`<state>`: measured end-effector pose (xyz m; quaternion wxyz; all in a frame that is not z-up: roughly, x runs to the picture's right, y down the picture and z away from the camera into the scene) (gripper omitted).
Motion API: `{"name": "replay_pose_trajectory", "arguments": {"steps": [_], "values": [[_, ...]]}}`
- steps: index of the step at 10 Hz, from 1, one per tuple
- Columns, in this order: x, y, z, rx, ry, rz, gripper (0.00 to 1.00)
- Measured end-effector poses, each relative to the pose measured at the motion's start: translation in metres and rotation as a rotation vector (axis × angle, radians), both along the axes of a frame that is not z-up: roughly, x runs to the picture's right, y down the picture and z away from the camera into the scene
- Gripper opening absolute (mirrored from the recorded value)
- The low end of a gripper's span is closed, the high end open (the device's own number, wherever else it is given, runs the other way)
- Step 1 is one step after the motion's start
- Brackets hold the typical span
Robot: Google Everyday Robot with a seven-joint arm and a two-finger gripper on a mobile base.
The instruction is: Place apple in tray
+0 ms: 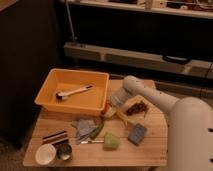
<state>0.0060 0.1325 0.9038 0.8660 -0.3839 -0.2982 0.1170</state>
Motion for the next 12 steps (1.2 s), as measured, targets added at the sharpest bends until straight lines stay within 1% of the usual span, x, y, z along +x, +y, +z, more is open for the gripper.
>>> {"name": "replay_pose_trajectory", "arguments": {"steps": [7, 8, 9, 10, 11, 12], "values": [[0.001, 0.0, 0.0, 0.0, 0.002, 0.002, 0.0], [0.003, 0.0, -0.001, 0.006, 0.006, -0.001, 0.0], [0.009, -0.001, -0.002, 0.026, 0.025, -0.007, 0.0], [0.017, -0.002, -0.01, 0.046, 0.049, -0.008, 0.0], [0.024, -0.008, -0.027, 0.087, 0.092, -0.017, 0.0], [0.022, -0.017, -0.052, 0.138, 0.131, -0.038, 0.0]]}}
